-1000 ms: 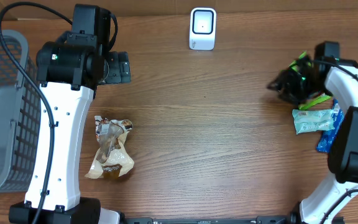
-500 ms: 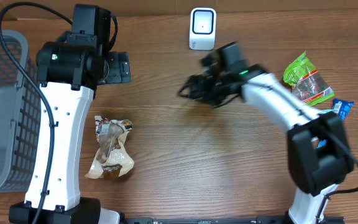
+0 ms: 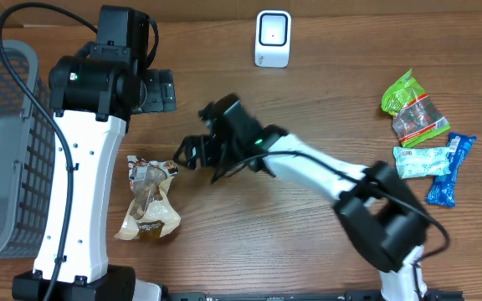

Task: Scan the item barcode
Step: 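Reach the right gripper left toward the tan crumpled bag, then close the right gripper on the top of the tan crumpled bag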

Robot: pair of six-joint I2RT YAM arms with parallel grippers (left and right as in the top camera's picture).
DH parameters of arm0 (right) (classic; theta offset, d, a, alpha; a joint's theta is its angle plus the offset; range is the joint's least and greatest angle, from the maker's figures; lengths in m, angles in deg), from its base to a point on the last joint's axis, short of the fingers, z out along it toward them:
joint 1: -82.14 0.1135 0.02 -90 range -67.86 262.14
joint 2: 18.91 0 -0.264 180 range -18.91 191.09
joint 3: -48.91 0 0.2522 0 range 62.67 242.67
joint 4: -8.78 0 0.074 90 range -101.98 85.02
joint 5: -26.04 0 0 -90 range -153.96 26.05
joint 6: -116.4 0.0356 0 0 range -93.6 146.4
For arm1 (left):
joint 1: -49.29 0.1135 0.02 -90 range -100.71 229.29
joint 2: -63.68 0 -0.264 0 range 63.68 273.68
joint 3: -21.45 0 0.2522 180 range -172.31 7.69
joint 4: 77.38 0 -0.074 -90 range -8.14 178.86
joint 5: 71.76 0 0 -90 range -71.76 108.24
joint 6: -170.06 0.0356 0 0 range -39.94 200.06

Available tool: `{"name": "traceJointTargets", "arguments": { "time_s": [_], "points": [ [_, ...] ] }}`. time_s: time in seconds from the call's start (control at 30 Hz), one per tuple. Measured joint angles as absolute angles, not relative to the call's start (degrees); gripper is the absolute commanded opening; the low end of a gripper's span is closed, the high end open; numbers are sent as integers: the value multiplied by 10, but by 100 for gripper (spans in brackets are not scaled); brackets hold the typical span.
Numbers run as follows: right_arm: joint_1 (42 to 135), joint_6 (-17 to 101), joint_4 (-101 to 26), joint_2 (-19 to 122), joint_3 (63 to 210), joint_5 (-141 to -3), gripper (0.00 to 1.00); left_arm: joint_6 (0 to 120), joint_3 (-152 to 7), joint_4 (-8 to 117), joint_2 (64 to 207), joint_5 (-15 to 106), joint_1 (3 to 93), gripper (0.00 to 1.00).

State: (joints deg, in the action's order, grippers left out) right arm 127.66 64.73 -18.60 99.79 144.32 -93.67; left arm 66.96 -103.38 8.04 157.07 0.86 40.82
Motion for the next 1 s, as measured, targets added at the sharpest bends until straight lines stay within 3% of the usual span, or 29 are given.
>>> {"name": "traceJointTargets", "arguments": {
  "time_s": [0.33, 0.53, 0.57, 1.0],
  "points": [
    [1362, 621, -181, 1063, 1482, -925, 99, 670, -1034, 80, 1571, 9, 408, 100],
    [1361, 609, -175, 1063, 1493, -906, 72, 670, -1034, 80, 1571, 9, 408, 100],
    [1361, 608, -171, 1063, 1493, -901, 72, 669, -1034, 80, 1571, 9, 408, 100],
    [1361, 557, -94, 1069, 1493, -851, 73, 670, -1034, 80, 1571, 9, 408, 100]
  ]
}}
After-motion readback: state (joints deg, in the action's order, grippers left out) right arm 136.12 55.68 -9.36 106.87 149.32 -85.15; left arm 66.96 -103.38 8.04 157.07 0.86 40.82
